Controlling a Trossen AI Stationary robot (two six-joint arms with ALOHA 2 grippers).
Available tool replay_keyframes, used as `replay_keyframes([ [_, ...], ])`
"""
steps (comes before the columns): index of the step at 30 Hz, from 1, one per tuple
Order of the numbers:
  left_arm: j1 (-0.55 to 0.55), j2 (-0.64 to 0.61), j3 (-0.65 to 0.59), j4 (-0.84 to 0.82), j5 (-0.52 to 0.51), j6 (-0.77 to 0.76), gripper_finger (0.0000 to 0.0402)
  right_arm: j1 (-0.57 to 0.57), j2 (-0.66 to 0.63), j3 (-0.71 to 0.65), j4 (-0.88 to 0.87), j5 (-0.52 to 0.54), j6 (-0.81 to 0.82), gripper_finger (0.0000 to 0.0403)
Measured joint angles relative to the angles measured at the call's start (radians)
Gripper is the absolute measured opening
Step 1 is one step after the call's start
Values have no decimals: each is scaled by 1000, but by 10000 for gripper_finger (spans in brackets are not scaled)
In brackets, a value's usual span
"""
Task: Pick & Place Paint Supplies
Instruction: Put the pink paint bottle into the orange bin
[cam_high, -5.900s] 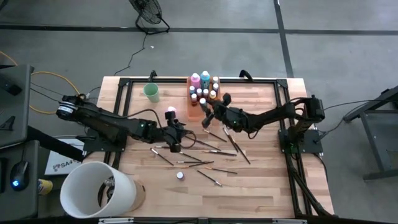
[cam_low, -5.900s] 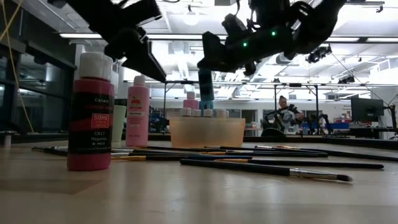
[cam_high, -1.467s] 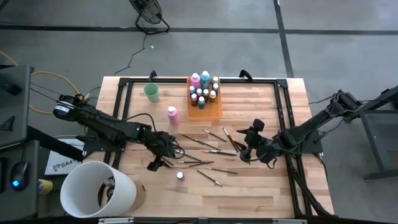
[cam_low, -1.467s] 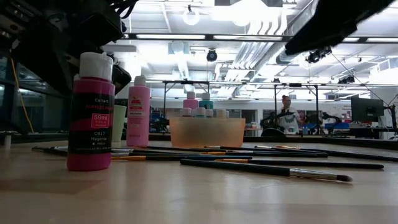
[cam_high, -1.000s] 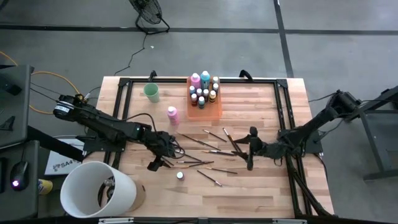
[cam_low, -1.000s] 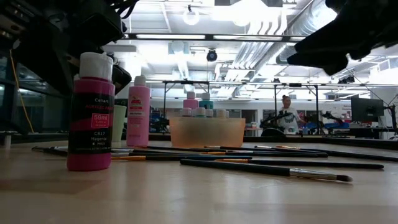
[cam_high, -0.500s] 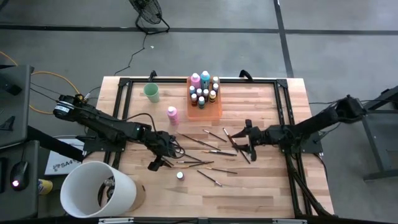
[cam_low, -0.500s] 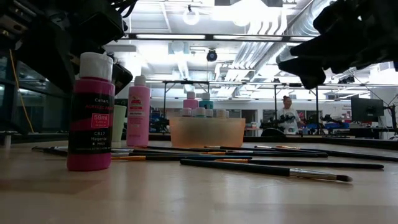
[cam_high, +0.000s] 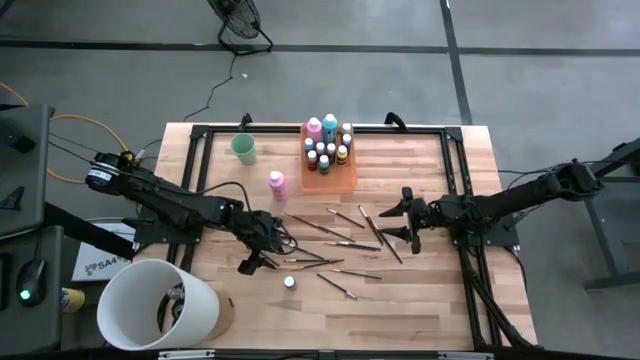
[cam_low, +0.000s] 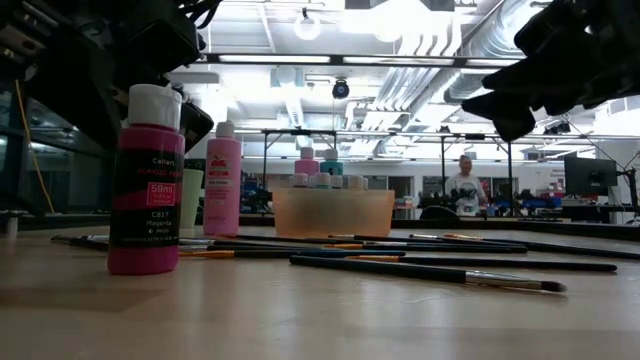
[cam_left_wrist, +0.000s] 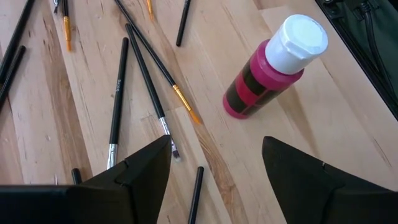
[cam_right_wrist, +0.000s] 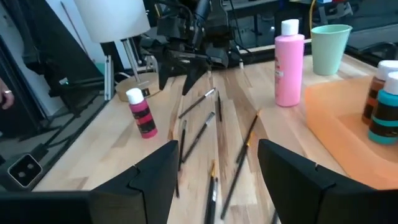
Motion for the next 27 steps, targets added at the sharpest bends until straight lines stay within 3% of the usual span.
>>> replay_keyframes([
  [7,0,0,0,0,0,2,248,11,-141,0,-129,-3,-15,215],
  [13,0,0,0,1,-23,2,248,11,-193,0,-133,-24,-69,215],
  [27,0,0,0,48,-34,2,248,9,-107,1,4,-139,-56,215],
])
